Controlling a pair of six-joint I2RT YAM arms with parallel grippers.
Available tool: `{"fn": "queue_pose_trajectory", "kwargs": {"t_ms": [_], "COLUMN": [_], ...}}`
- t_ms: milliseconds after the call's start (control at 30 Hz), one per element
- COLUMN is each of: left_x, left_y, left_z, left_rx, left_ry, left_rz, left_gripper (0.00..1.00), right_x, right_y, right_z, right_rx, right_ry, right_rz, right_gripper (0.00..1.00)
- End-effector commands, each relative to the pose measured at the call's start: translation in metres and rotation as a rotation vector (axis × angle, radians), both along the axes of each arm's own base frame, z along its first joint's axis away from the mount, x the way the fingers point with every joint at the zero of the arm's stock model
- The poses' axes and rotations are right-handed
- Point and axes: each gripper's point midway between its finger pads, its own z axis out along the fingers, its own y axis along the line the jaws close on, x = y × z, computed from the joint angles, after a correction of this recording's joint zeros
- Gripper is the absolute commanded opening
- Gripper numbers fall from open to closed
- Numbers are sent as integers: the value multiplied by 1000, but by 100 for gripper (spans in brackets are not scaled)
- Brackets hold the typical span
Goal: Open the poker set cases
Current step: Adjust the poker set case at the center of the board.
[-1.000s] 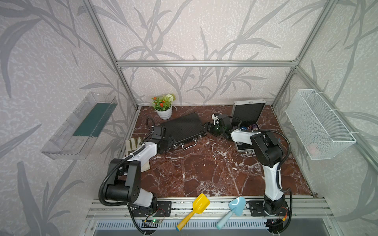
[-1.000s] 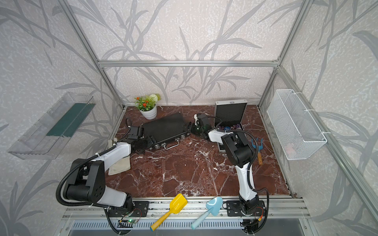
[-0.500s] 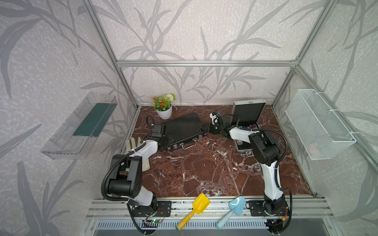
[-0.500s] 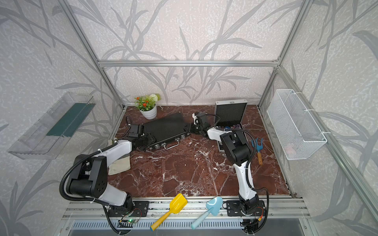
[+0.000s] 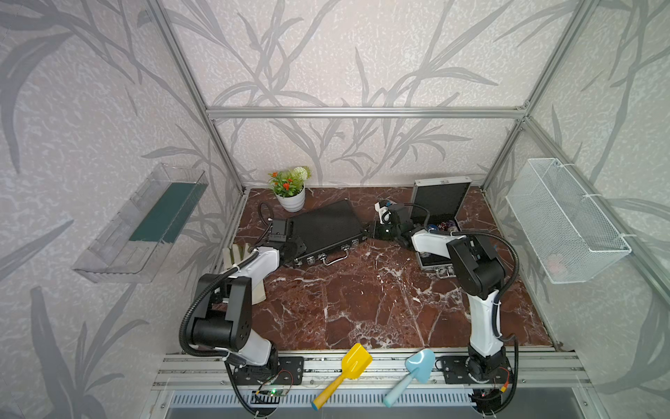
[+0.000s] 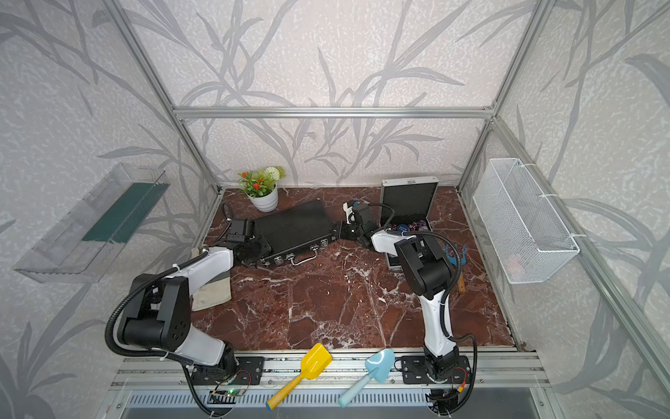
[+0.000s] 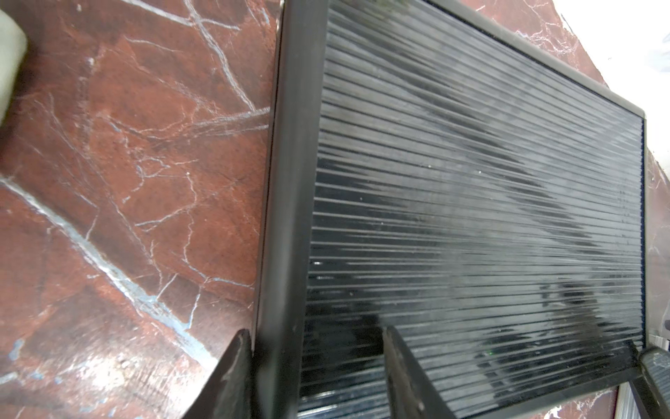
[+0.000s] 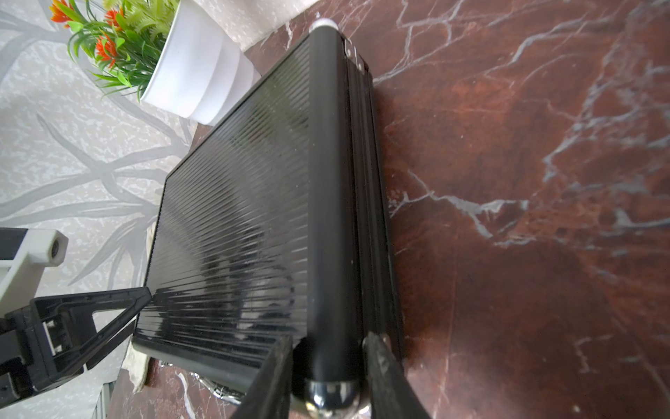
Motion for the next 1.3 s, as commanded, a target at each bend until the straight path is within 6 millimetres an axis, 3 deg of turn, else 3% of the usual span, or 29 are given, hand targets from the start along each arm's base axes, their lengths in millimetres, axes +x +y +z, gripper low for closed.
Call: {"fn": "queue_pose_trajectory", "kwargs": {"t_ms": [0, 100, 333, 467, 767, 933, 1067, 1267], "left_x": [-23, -26, -28, -32, -56, -60, -61, -62], "left_y": [-26, -26, -32, -32, -25, -25, -30, -44], "left_z": [-37, -39, -49, -55, -71, -74, -75, -77], "left_rx": [-34, -42, -99, -117, -114, -121, -134, -127], "left_ry": [139, 147, 155, 174, 226, 230, 237, 251], "left_rz": [-96, -91, -68, -48, 44, 48, 17, -68], "left_gripper": [43, 43, 27, 25, 20, 9, 4, 2], "right_x": [-73, -76, -74, -66, -50, -46, -60, -107], "right_y": [32, 28, 25, 19, 31, 42, 45, 47], "right_z": [-36, -43, -60, -66, -72, -77, -81, -73], "right_rx": [-43, -76, -143, -226, -222, -160, -126, -80], "right_ry": [185, 188, 195, 169, 165, 193, 223, 278], "right_rz": [207, 211, 232, 241, 263, 266, 285, 343], "right_gripper": [36, 36, 29, 26, 45, 42, 28, 16]}}
